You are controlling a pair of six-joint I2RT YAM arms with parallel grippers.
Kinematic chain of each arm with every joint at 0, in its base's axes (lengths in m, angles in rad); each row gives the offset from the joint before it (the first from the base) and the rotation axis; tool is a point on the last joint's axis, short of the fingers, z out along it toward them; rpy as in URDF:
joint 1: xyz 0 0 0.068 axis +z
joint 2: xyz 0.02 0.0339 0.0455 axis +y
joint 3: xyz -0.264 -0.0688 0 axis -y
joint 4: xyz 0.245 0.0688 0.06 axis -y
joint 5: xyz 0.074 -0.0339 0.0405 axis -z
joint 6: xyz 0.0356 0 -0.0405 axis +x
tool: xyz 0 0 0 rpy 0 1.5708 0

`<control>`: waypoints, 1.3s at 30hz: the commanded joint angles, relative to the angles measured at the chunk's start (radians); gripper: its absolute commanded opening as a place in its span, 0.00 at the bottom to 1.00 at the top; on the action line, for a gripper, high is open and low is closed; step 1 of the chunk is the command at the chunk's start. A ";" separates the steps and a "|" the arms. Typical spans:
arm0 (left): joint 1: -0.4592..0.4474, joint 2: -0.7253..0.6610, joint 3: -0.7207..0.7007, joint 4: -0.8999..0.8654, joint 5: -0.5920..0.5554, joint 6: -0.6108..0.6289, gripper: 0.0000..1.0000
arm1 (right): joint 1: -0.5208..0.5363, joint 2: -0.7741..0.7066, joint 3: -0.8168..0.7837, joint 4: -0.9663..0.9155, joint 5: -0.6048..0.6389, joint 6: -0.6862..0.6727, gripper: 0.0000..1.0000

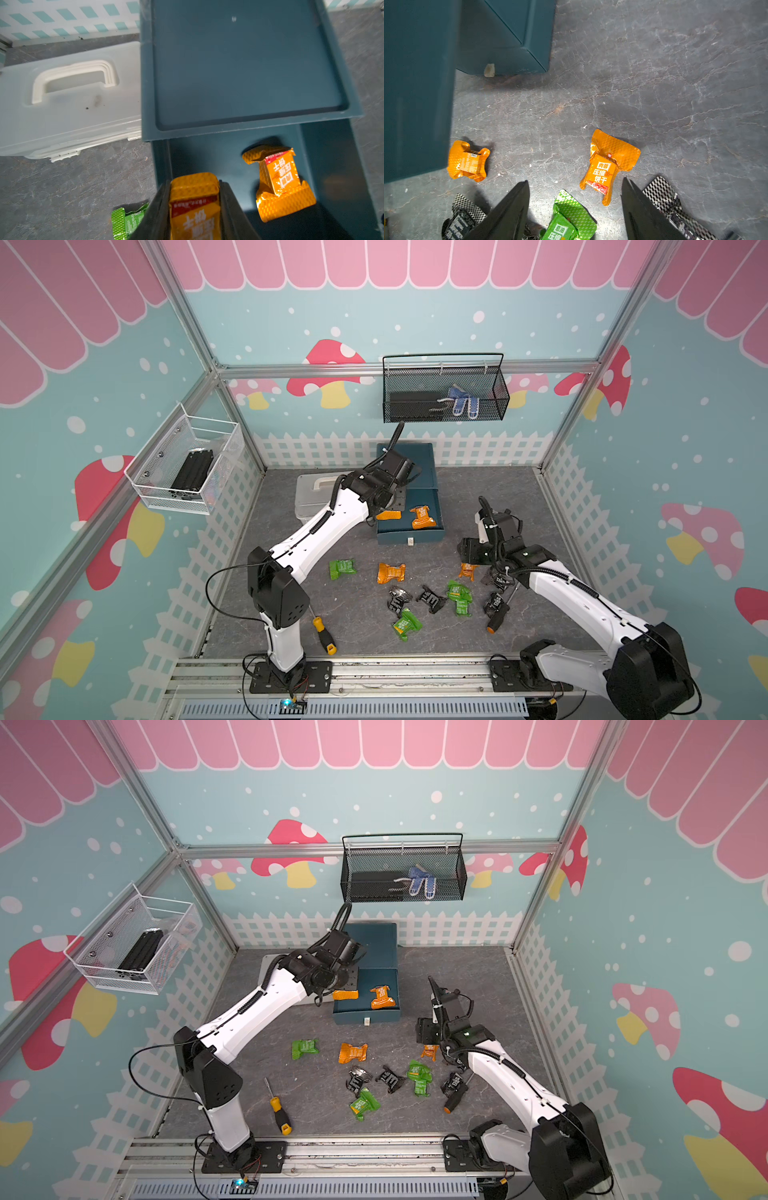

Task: Place the cookies into the drawer by color
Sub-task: Place the cookie in the drawer.

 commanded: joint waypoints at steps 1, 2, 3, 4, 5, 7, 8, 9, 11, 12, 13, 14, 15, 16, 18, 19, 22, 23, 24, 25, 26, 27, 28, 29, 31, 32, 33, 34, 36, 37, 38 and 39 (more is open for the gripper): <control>0.003 -0.010 -0.026 -0.011 0.055 0.020 0.22 | -0.004 0.029 0.014 -0.002 0.039 0.021 0.72; 0.002 -0.009 -0.038 0.006 0.057 0.021 0.23 | -0.005 0.043 0.015 -0.005 0.054 0.023 0.72; 0.002 0.002 -0.036 0.011 0.057 0.026 0.23 | -0.005 0.058 0.014 -0.005 0.067 0.024 0.73; 0.004 0.015 -0.030 0.010 0.050 0.028 0.24 | -0.008 0.072 0.016 -0.004 0.070 0.023 0.73; 0.006 0.031 -0.022 0.010 0.048 0.029 0.23 | -0.012 0.087 0.019 -0.003 0.067 0.024 0.73; 0.011 0.052 -0.018 0.010 0.052 0.023 0.23 | -0.022 0.117 0.023 -0.002 0.061 0.019 0.72; 0.011 0.058 -0.019 0.011 0.051 0.021 0.24 | -0.026 0.131 0.026 0.000 0.058 0.015 0.72; 0.010 0.064 -0.020 0.011 0.052 0.021 0.23 | -0.031 0.143 0.027 0.001 0.059 0.012 0.72; 0.007 0.078 -0.025 0.010 0.045 0.028 0.24 | -0.045 0.168 0.031 0.001 0.061 0.005 0.72; 0.008 0.082 -0.030 0.008 0.041 0.026 0.25 | -0.054 0.180 0.032 0.001 0.066 0.004 0.72; 0.009 0.082 -0.036 0.009 0.036 0.022 0.25 | -0.064 0.192 0.032 0.003 0.068 0.003 0.72; 0.010 0.082 -0.037 0.008 0.030 0.018 0.26 | -0.073 0.206 0.034 0.006 0.066 0.002 0.72; 0.010 0.081 -0.039 0.012 0.022 0.015 0.28 | -0.080 0.222 0.036 0.011 0.062 0.002 0.72; 0.008 0.079 -0.045 0.017 0.018 0.011 0.30 | -0.083 0.236 0.036 0.019 0.055 0.001 0.72; 0.006 0.079 -0.048 0.018 0.019 0.005 0.34 | -0.085 0.278 0.044 0.028 0.040 0.001 0.71; 0.007 0.080 -0.048 0.018 0.021 0.001 0.35 | -0.085 0.294 0.048 0.031 0.030 0.002 0.71; 0.004 0.077 -0.052 0.018 0.019 -0.001 0.36 | -0.084 0.330 0.051 0.026 0.009 0.004 0.68; 0.004 0.075 -0.056 0.018 0.020 0.000 0.38 | -0.084 0.332 0.045 0.030 0.006 0.005 0.68; 0.004 0.075 -0.055 0.018 0.017 0.002 0.39 | -0.082 0.332 0.039 0.029 0.010 0.012 0.68; 0.005 0.075 -0.055 0.018 0.011 0.001 0.43 | -0.079 0.331 0.037 0.023 0.011 0.016 0.67; 0.004 0.074 -0.056 0.018 0.011 0.000 0.48 | -0.075 0.331 0.033 0.017 0.016 0.021 0.67; 0.004 0.073 -0.054 0.019 0.012 -0.002 0.49 | -0.069 0.331 0.032 0.012 0.028 0.024 0.67; 0.004 0.073 -0.052 0.019 0.012 -0.004 0.51 | -0.065 0.335 0.029 0.010 0.042 0.027 0.67; 0.003 0.072 -0.052 0.020 0.017 -0.005 0.53 | -0.063 0.338 0.026 0.007 0.051 0.027 0.67; 0.000 0.063 -0.049 0.026 0.017 -0.005 0.58 | -0.061 0.354 0.025 0.002 0.057 0.028 0.67; -0.003 0.060 -0.045 0.025 0.011 -0.006 0.61 | -0.057 0.362 0.025 0.000 0.055 0.028 0.67; -0.006 0.058 -0.040 0.025 0.007 -0.005 0.64 | -0.052 0.369 0.024 0.001 0.052 0.028 0.67; -0.008 0.056 -0.035 0.024 0.008 -0.005 0.65 | -0.046 0.372 0.024 0.003 0.050 0.028 0.67; -0.011 0.055 -0.024 0.025 0.020 -0.002 0.66 | -0.026 0.383 0.027 0.000 0.057 0.030 0.67; -0.010 0.055 -0.022 0.027 0.025 -0.001 0.67 | -0.020 0.384 0.026 -0.003 0.065 0.034 0.67; -0.012 0.054 -0.017 0.027 0.027 -0.001 0.67 | -0.013 0.386 0.024 -0.005 0.070 0.035 0.67; -0.017 0.052 -0.013 0.029 0.026 0.002 0.68 | -0.013 0.391 0.022 -0.005 0.075 0.035 0.67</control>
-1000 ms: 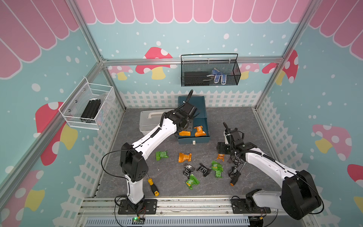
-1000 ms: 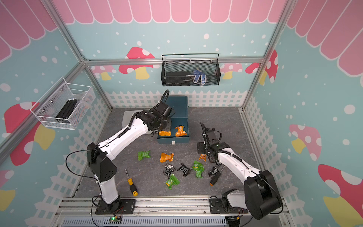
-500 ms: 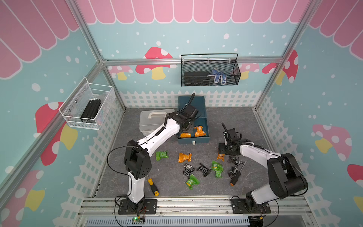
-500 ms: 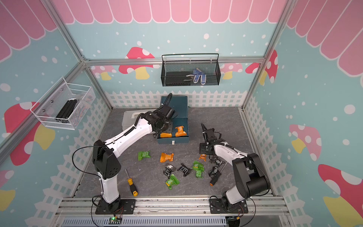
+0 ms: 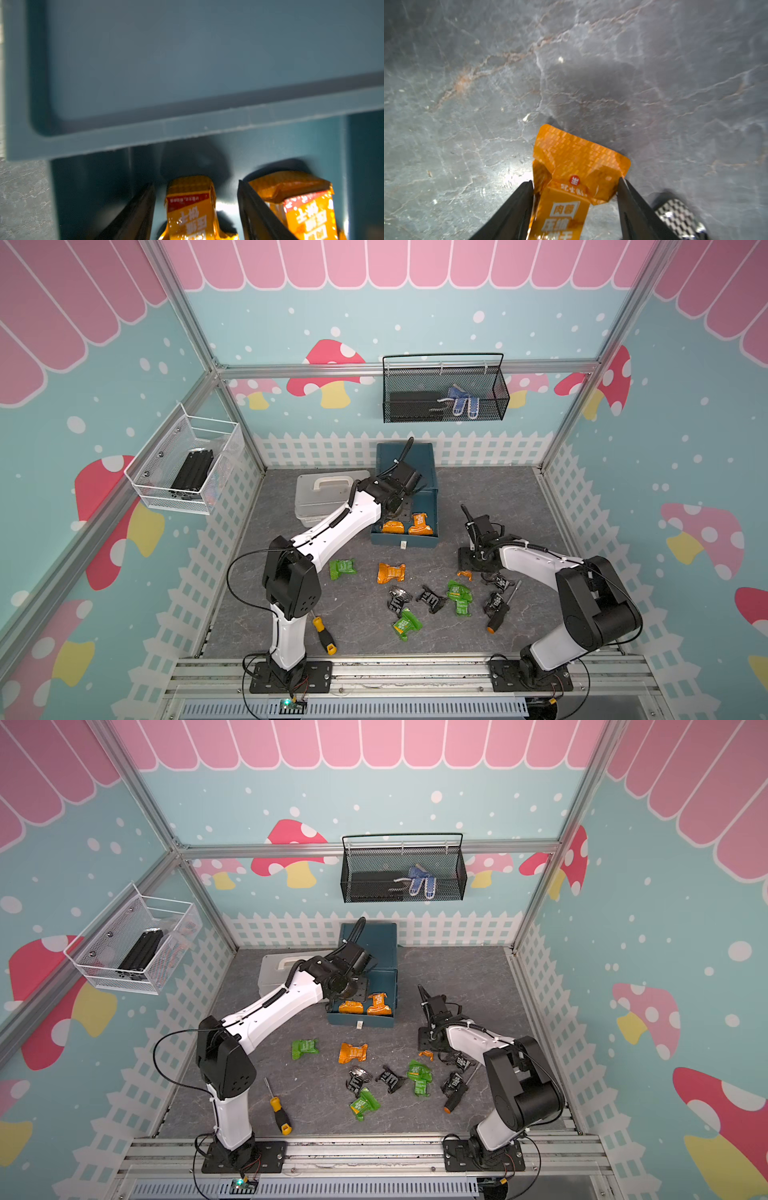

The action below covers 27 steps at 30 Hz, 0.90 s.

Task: Place the cookies into the drawer by color
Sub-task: Place the cookie in the drawer, then pick up the cookie at the center of the board.

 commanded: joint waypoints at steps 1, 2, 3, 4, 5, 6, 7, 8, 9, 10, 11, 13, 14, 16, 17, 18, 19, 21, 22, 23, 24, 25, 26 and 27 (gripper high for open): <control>-0.011 -0.032 0.030 0.008 -0.011 0.010 0.68 | 0.013 0.018 -0.011 -0.023 0.034 0.025 0.66; -0.017 -0.038 0.033 0.011 -0.010 0.010 0.69 | 0.013 0.024 -0.011 -0.026 0.046 0.026 0.66; -0.022 -0.045 0.034 0.016 -0.010 0.010 0.69 | 0.013 0.030 -0.008 -0.029 0.058 0.024 0.66; -0.027 -0.054 0.034 0.020 -0.008 0.010 0.70 | 0.013 0.038 -0.004 -0.033 0.059 0.024 0.65; -0.034 -0.067 0.034 0.027 -0.003 0.013 0.70 | 0.013 0.046 0.003 -0.041 0.059 0.025 0.64; -0.037 -0.081 0.033 0.035 0.001 0.015 0.71 | 0.013 0.047 0.006 -0.045 0.061 0.027 0.63; -0.040 -0.094 0.032 0.039 0.005 0.016 0.71 | 0.013 0.047 0.004 -0.049 0.064 0.029 0.63; -0.045 -0.109 0.032 0.039 0.004 0.018 0.71 | 0.014 0.041 0.001 -0.053 0.068 0.029 0.63; -0.048 -0.125 0.032 0.039 0.001 0.020 0.71 | 0.015 0.032 -0.001 -0.063 0.075 0.031 0.65; -0.050 -0.140 0.030 0.040 -0.003 0.018 0.72 | 0.015 0.024 -0.001 -0.069 0.075 0.030 0.67; -0.053 -0.156 0.027 0.040 -0.007 0.017 0.72 | 0.017 0.012 -0.002 -0.078 0.080 0.032 0.68; -0.059 -0.181 0.020 0.043 -0.017 0.014 0.73 | 0.025 -0.006 -0.003 -0.094 0.095 0.041 0.70; -0.064 -0.193 0.011 0.043 -0.020 0.013 0.73 | 0.027 -0.013 -0.003 -0.104 0.096 0.044 0.71; -0.073 -0.222 -0.010 0.044 -0.029 0.012 0.73 | 0.031 -0.021 -0.009 -0.109 0.101 0.050 0.71; -0.077 -0.238 -0.024 0.048 -0.034 0.012 0.73 | 0.031 -0.021 -0.015 -0.109 0.101 0.053 0.71; -0.081 -0.255 -0.040 0.052 -0.038 0.011 0.73 | 0.031 -0.018 -0.019 -0.107 0.101 0.055 0.71; -0.084 -0.277 -0.061 0.057 -0.037 0.006 0.73 | 0.032 -0.014 -0.022 -0.105 0.095 0.053 0.71; -0.093 -0.324 -0.105 0.069 -0.038 -0.006 0.73 | 0.033 0.000 -0.022 -0.094 0.081 0.050 0.68; -0.096 -0.351 -0.133 0.074 -0.064 -0.014 0.73 | 0.033 0.007 -0.021 -0.087 0.069 0.047 0.66; -0.100 -0.380 -0.164 0.088 -0.074 -0.021 0.73 | 0.033 0.011 -0.022 -0.080 0.060 0.046 0.63; -0.103 -0.406 -0.191 0.099 -0.076 -0.027 0.73 | 0.035 0.015 -0.023 -0.075 0.056 0.045 0.61; -0.106 -0.436 -0.229 0.114 -0.078 -0.034 0.73 | 0.036 0.019 -0.025 -0.071 0.052 0.042 0.58; -0.106 -0.463 -0.257 0.125 -0.073 -0.039 0.74 | 0.036 0.020 -0.029 -0.068 0.052 0.042 0.56; -0.106 -0.484 -0.280 0.131 -0.072 -0.046 0.74 | 0.036 0.022 -0.032 -0.066 0.049 0.039 0.53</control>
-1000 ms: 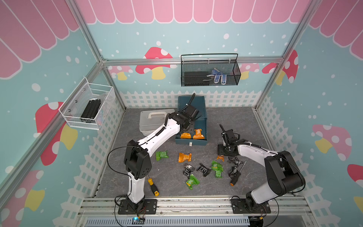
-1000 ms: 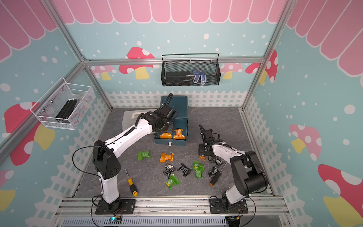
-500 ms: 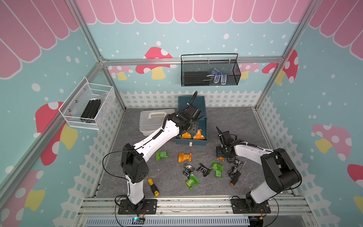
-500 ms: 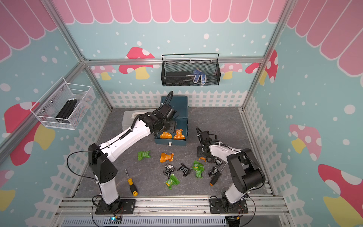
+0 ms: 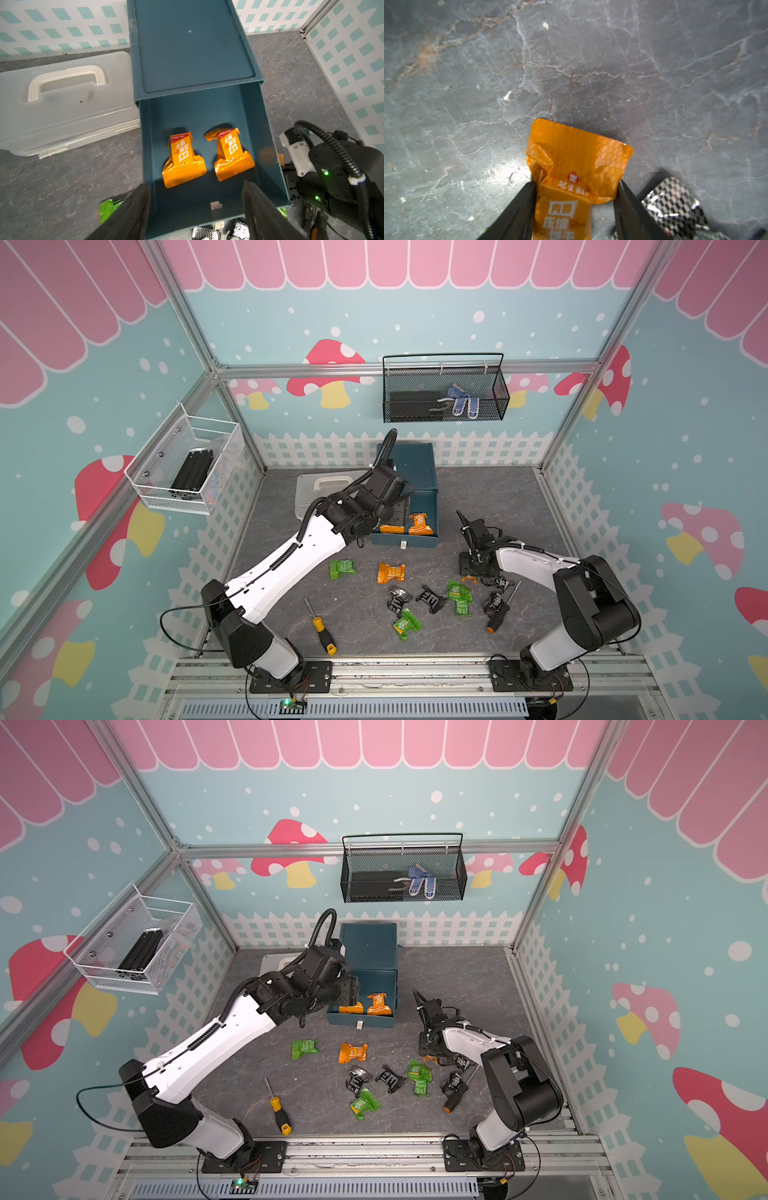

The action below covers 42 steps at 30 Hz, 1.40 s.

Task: Place the cookies into the drawer by color
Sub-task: Pick up the cookie at the center of the board, then place the cookie in the drawer.

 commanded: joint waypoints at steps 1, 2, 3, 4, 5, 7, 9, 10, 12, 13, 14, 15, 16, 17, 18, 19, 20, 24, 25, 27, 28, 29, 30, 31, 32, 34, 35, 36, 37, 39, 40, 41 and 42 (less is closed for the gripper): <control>-0.005 -0.087 -0.079 0.047 -0.030 -0.036 0.74 | 0.008 0.023 -0.025 -0.012 -0.007 0.006 0.51; -0.007 -0.115 -0.114 0.063 -0.030 -0.047 0.74 | 0.008 0.024 -0.026 -0.011 -0.005 0.005 0.50; -0.007 -0.139 -0.145 0.074 -0.031 -0.052 0.73 | 0.008 0.024 -0.026 -0.009 -0.009 0.000 0.50; -0.007 -0.165 -0.175 0.083 -0.030 -0.059 0.74 | 0.008 0.025 -0.025 -0.010 -0.011 -0.002 0.49; -0.009 -0.191 -0.204 0.088 -0.029 -0.065 0.74 | 0.008 0.024 -0.023 -0.011 -0.009 -0.005 0.47; -0.011 -0.245 -0.266 0.100 -0.030 -0.079 0.74 | 0.008 0.018 -0.024 -0.009 -0.012 -0.009 0.43; -0.013 -0.302 -0.328 0.118 -0.032 -0.094 0.74 | 0.008 0.007 -0.018 -0.017 -0.018 -0.012 0.39; -0.014 -0.327 -0.362 0.125 -0.032 -0.101 0.74 | 0.008 -0.002 -0.017 -0.021 -0.019 -0.013 0.39; -0.014 -0.382 -0.418 0.144 -0.031 -0.114 0.74 | 0.008 -0.035 -0.018 -0.025 -0.019 -0.011 0.37; -0.014 -0.406 -0.444 0.154 -0.031 -0.119 0.74 | 0.008 -0.055 -0.019 -0.030 -0.025 -0.010 0.37; -0.015 -0.424 -0.466 0.163 -0.031 -0.121 0.74 | 0.008 -0.079 -0.017 -0.033 -0.033 -0.010 0.36; -0.015 -0.437 -0.480 0.166 -0.031 -0.125 0.74 | 0.008 -0.106 -0.017 -0.038 -0.037 -0.008 0.34; -0.014 -0.450 -0.500 0.171 -0.030 -0.129 0.74 | 0.008 -0.136 -0.014 -0.044 -0.041 -0.006 0.34; -0.014 -0.461 -0.517 0.172 -0.025 -0.133 0.74 | 0.008 -0.168 -0.006 -0.060 -0.046 -0.006 0.33; -0.014 -0.473 -0.532 0.175 -0.020 -0.137 0.74 | 0.008 -0.196 0.004 -0.079 -0.045 -0.006 0.34; -0.014 -0.488 -0.556 0.181 -0.012 -0.143 0.74 | 0.008 -0.226 0.021 -0.105 -0.044 -0.006 0.33; -0.016 -0.504 -0.581 0.185 -0.008 -0.147 0.74 | 0.007 -0.261 0.038 -0.129 -0.044 -0.010 0.33; -0.016 -0.550 -0.661 0.185 -0.014 -0.164 0.74 | 0.008 -0.376 0.128 -0.217 -0.019 -0.003 0.33; -0.016 -0.559 -0.682 0.188 -0.011 -0.173 0.74 | 0.009 -0.396 0.159 -0.236 -0.024 -0.002 0.33; -0.016 -0.574 -0.723 0.199 -0.007 -0.185 0.73 | 0.019 -0.425 0.226 -0.266 -0.040 -0.003 0.33; -0.016 -0.583 -0.746 0.212 -0.006 -0.186 0.73 | 0.036 -0.435 0.261 -0.281 -0.031 -0.005 0.33; -0.016 -0.588 -0.765 0.222 0.029 -0.186 0.73 | 0.057 -0.437 0.299 -0.297 -0.016 -0.005 0.33; -0.016 -0.588 -0.776 0.231 0.039 -0.184 0.72 | 0.078 -0.436 0.329 -0.308 0.001 -0.003 0.33; -0.016 -0.586 -0.787 0.240 0.050 -0.181 0.71 | 0.105 -0.432 0.358 -0.314 0.019 0.003 0.33; -0.016 -0.582 -0.796 0.252 0.062 -0.179 0.71 | 0.127 -0.422 0.382 -0.315 0.029 0.009 0.33; -0.018 -0.572 -0.830 0.293 0.094 -0.180 0.71 | 0.179 -0.386 0.435 -0.308 0.039 0.015 0.33; -0.019 -0.569 -0.843 0.310 0.100 -0.181 0.71 | 0.200 -0.359 0.461 -0.308 0.045 0.015 0.33; -0.019 -0.566 -0.854 0.323 0.098 -0.184 0.71 | 0.220 -0.325 0.492 -0.305 0.049 0.014 0.33; -0.019 -0.561 -0.863 0.331 0.090 -0.182 0.71 | 0.241 -0.291 0.521 -0.302 0.052 0.014 0.33; -0.019 -0.549 -0.877 0.350 0.079 -0.180 0.71 | 0.275 -0.232 0.571 -0.287 0.057 0.014 0.32; -0.019 -0.540 -0.881 0.357 0.083 -0.176 0.71 | 0.289 -0.197 0.593 -0.273 0.051 0.014 0.32; -0.020 -0.530 -0.881 0.361 0.087 -0.170 0.71 | 0.301 -0.168 0.613 -0.261 0.043 0.013 0.32; -0.020 -0.515 -0.880 0.367 0.083 -0.163 0.71 | 0.314 -0.136 0.638 -0.252 0.037 0.011 0.32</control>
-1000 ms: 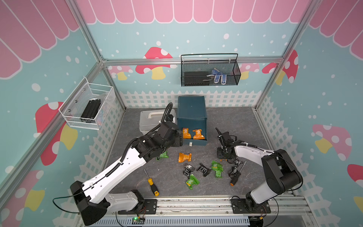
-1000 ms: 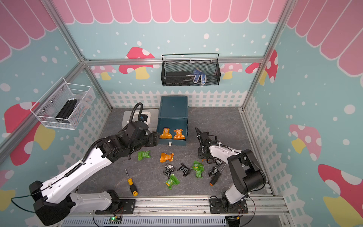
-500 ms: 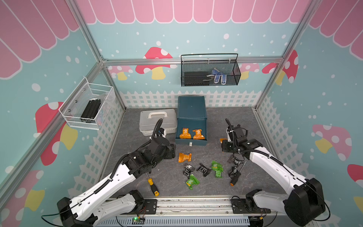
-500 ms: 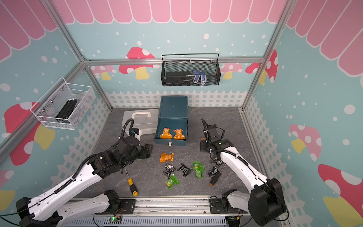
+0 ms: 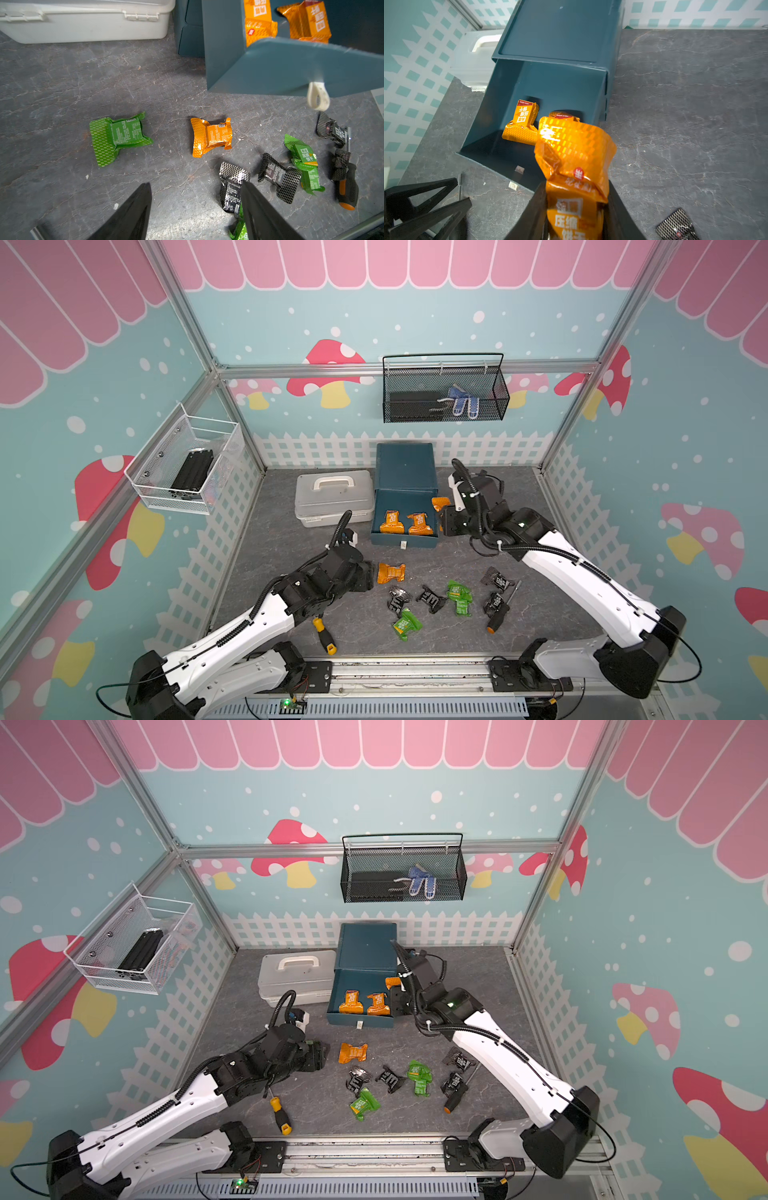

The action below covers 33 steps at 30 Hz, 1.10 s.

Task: Place the cookies into the drawer by color
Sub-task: Place the cookie in the drawer.

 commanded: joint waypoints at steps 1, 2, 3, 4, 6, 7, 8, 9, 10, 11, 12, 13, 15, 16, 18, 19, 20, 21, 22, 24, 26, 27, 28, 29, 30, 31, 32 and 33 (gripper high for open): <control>-0.004 0.035 -0.007 0.064 -0.009 0.011 0.71 | 0.040 0.096 0.075 0.015 0.003 0.016 0.32; -0.005 0.050 -0.002 0.068 -0.018 0.017 0.71 | 0.047 0.129 0.101 0.014 -0.004 0.015 0.32; -0.004 0.066 -0.003 0.088 -0.018 0.023 0.71 | 0.054 0.164 0.131 0.017 -0.020 0.014 0.32; -0.004 0.076 -0.012 0.120 -0.006 0.027 0.71 | 0.059 0.197 0.153 0.025 -0.038 0.013 0.32; -0.005 0.091 -0.025 0.173 0.009 0.028 0.71 | 0.063 0.252 0.192 0.028 -0.055 0.019 0.32; -0.007 0.100 -0.028 0.188 0.012 0.029 0.71 | 0.065 0.278 0.210 0.028 -0.055 0.022 0.32; -0.008 0.109 -0.026 0.190 0.009 0.031 0.71 | 0.066 0.296 0.222 0.030 -0.052 0.027 0.32; -0.010 0.120 -0.026 0.188 0.003 0.029 0.71 | 0.068 0.316 0.231 0.035 -0.048 0.030 0.32; -0.012 0.129 -0.025 0.190 -0.001 0.029 0.71 | 0.068 0.336 0.239 0.037 -0.043 0.037 0.32; -0.014 0.136 -0.027 0.191 -0.001 0.028 0.71 | 0.068 0.352 0.246 0.039 -0.040 0.039 0.32; -0.015 0.142 -0.028 0.195 0.000 0.025 0.72 | 0.068 0.370 0.252 0.038 -0.036 0.044 0.32; -0.016 0.146 -0.033 0.201 -0.002 0.019 0.72 | 0.068 0.383 0.255 0.039 -0.024 0.051 0.32; -0.023 0.147 -0.054 0.217 -0.025 -0.017 0.76 | 0.068 0.407 0.262 0.036 -0.012 0.054 0.32; -0.033 0.144 -0.073 0.237 -0.035 -0.028 0.79 | 0.068 0.420 0.269 0.030 -0.005 0.055 0.32; -0.053 0.138 -0.100 0.268 -0.055 -0.043 0.81 | 0.068 0.432 0.268 0.026 0.010 0.057 0.32; -0.065 0.140 -0.106 0.271 -0.067 -0.046 0.83 | 0.067 0.436 0.263 0.026 0.015 0.058 0.32; -0.076 0.145 -0.103 0.271 -0.074 -0.046 0.84 | 0.064 0.440 0.261 0.024 0.022 0.059 0.32; -0.087 0.150 -0.102 0.271 -0.074 -0.045 0.85 | 0.063 0.444 0.259 0.024 0.031 0.060 0.32; -0.100 0.160 -0.099 0.272 -0.105 -0.042 0.87 | 0.062 0.449 0.261 0.020 0.036 0.062 0.32; -0.119 0.182 -0.091 0.277 -0.123 -0.040 0.88 | 0.062 0.452 0.259 0.016 0.033 0.065 0.34; -0.134 0.201 -0.089 0.297 -0.134 -0.036 0.88 | 0.062 0.452 0.259 0.003 0.057 0.070 0.35; -0.137 0.209 -0.090 0.310 -0.139 -0.038 0.88 | 0.061 0.451 0.258 -0.004 0.069 0.072 0.36; -0.142 0.219 -0.092 0.322 -0.140 -0.037 0.88 | 0.061 0.451 0.257 -0.013 0.081 0.076 0.38; -0.146 0.225 -0.092 0.326 -0.144 -0.036 0.89 | 0.059 0.452 0.257 -0.016 0.083 0.074 0.39; -0.152 0.232 -0.089 0.328 -0.154 -0.034 0.89 | 0.056 0.454 0.257 -0.018 0.079 0.075 0.41; -0.156 0.237 -0.087 0.329 -0.164 -0.032 0.89 | 0.055 0.456 0.256 -0.023 0.077 0.074 0.42; -0.160 0.240 -0.089 0.341 -0.169 -0.032 0.90 | 0.054 0.456 0.255 -0.023 0.077 0.074 0.42; -0.162 0.243 -0.101 0.364 -0.165 -0.031 0.90 | 0.054 0.454 0.254 -0.023 0.078 0.074 0.43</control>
